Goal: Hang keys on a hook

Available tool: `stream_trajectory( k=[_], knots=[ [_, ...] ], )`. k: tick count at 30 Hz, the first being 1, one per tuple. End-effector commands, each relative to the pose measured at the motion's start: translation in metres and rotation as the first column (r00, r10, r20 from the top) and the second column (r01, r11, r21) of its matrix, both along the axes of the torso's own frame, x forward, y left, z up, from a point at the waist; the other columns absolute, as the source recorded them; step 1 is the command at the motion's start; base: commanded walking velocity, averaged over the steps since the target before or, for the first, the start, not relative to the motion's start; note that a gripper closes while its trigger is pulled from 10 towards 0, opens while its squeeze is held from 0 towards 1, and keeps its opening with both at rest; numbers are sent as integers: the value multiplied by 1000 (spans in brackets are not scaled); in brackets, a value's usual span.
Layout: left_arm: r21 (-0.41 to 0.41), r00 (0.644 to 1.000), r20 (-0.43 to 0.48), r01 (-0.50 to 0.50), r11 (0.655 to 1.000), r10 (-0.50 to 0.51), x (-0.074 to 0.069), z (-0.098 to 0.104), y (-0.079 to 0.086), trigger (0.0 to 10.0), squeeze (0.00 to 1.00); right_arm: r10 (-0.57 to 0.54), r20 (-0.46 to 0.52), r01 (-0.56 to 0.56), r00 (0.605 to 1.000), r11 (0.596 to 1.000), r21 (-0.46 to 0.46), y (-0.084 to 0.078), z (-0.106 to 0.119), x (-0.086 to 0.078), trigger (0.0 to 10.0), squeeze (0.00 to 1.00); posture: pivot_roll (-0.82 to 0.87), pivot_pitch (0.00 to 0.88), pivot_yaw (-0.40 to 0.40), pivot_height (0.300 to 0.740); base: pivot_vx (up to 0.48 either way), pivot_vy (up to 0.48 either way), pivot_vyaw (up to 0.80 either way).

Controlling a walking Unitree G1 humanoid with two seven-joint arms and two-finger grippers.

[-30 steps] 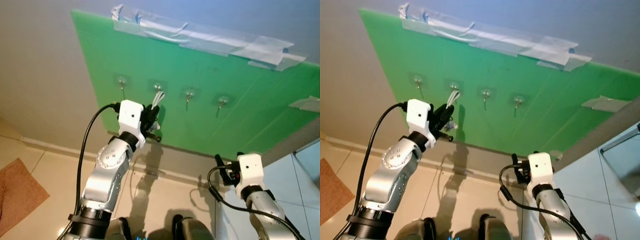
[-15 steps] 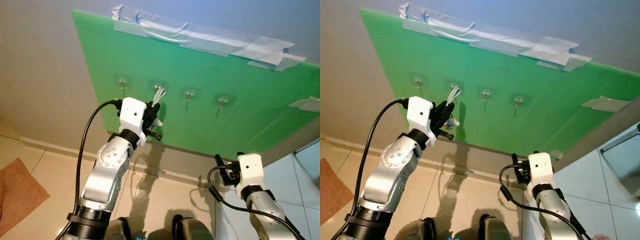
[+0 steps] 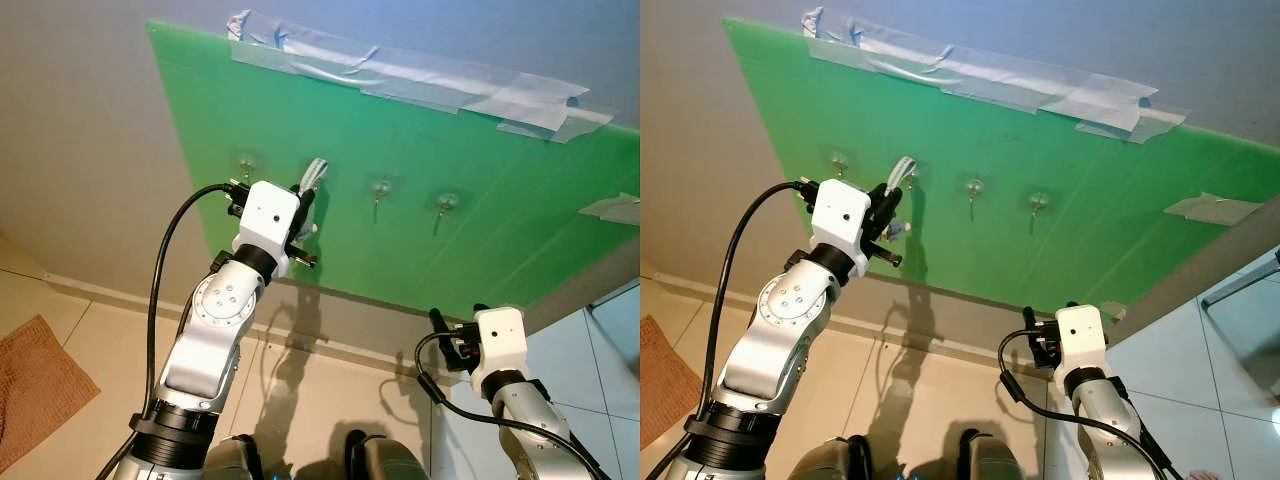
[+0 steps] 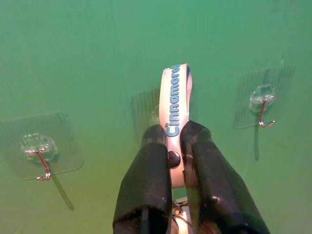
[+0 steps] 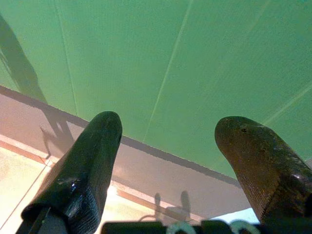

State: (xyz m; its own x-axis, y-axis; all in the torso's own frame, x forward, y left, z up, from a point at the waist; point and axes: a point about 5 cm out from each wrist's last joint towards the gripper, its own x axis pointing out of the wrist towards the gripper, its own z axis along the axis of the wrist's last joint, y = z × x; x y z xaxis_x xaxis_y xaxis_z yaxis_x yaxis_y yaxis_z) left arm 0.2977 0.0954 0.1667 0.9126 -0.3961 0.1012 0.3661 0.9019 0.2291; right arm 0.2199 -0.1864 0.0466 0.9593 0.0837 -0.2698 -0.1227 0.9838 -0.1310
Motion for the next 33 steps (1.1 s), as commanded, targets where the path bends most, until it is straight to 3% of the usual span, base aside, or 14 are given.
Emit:
stream_trajectory(
  k=[1, 18, 21, 29, 33],
  knots=[
    [4, 999, 33, 22, 1000, -23, -2, 7, -7, 10000, 0, -5, -12, 5, 1000, 1000, -9, -3, -3, -3, 10000, 180, -157, 137, -67, 740, 0, 0, 0],
    [43, 998, 58, -5, 999, 3, 3, 13, -7, 10000, 0, -42, 8, 42, 999, 999, -10, -4, 1, 3, 10000, 149, -152, 141, -59, 740, 0, 0, 0],
    [43, 998, 63, 2, 999, -5, 2, 15, -9, 10000, 0, -43, 15, 43, 999, 999, -4, -3, 2, 4, 10000, 43, -153, 139, -56, 740, 0, 0, 0],
    [29, 997, 63, 42, 999, -44, -6, 14, -16, 10000, 0, -54, 15, 54, 998, 999, 2, -3, 0, 5, 10000, 43, -151, 142, -54, 740, 0, 0, 0],
    [38, 997, 62, 43, 998, -45, -7, 13, -17, 10000, 0, -56, 16, 56, 998, 998, 4, -3, 0, 5, 10000, 43, -149, 143, -53, 740, 0, -480, 0]
  ],
)
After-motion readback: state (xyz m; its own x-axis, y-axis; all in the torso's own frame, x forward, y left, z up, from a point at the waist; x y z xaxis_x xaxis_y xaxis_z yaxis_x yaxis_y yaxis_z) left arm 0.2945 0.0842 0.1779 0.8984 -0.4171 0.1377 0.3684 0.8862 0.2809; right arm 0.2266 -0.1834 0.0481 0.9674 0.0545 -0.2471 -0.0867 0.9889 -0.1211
